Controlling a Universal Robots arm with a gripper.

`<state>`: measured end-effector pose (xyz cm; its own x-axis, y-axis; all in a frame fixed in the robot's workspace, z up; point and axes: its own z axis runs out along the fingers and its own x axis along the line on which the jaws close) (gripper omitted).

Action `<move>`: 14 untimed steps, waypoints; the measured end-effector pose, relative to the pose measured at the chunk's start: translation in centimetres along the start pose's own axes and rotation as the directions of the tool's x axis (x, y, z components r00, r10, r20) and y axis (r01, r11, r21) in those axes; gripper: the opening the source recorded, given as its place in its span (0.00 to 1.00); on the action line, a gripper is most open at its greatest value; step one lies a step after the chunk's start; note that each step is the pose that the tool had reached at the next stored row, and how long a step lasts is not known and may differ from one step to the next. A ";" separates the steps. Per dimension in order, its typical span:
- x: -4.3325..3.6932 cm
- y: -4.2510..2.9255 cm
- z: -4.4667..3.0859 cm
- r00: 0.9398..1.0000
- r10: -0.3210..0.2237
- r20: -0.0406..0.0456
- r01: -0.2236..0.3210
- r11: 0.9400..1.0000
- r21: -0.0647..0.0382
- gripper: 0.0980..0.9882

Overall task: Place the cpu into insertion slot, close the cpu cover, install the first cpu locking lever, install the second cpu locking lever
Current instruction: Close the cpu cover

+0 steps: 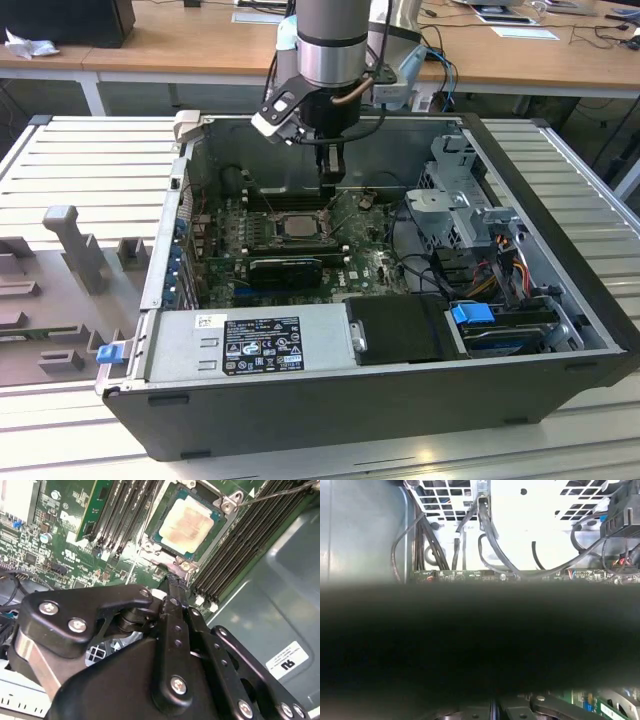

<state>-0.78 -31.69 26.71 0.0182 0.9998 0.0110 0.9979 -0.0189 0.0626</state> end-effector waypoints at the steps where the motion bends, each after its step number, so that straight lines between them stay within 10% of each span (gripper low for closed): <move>1: 0.00 0.02 0.19 1.000 0.000 0.000 0.000 1.000 0.000 0.01; 10: 0.02 1.59 0.52 1.000 0.000 0.000 0.000 1.000 0.000 0.01; 14: 0.06 3.67 0.65 1.000 0.000 0.000 0.000 1.000 0.002 0.01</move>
<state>2.92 -31.69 26.30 0.0181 0.9998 0.0110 0.9980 -0.0187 0.0606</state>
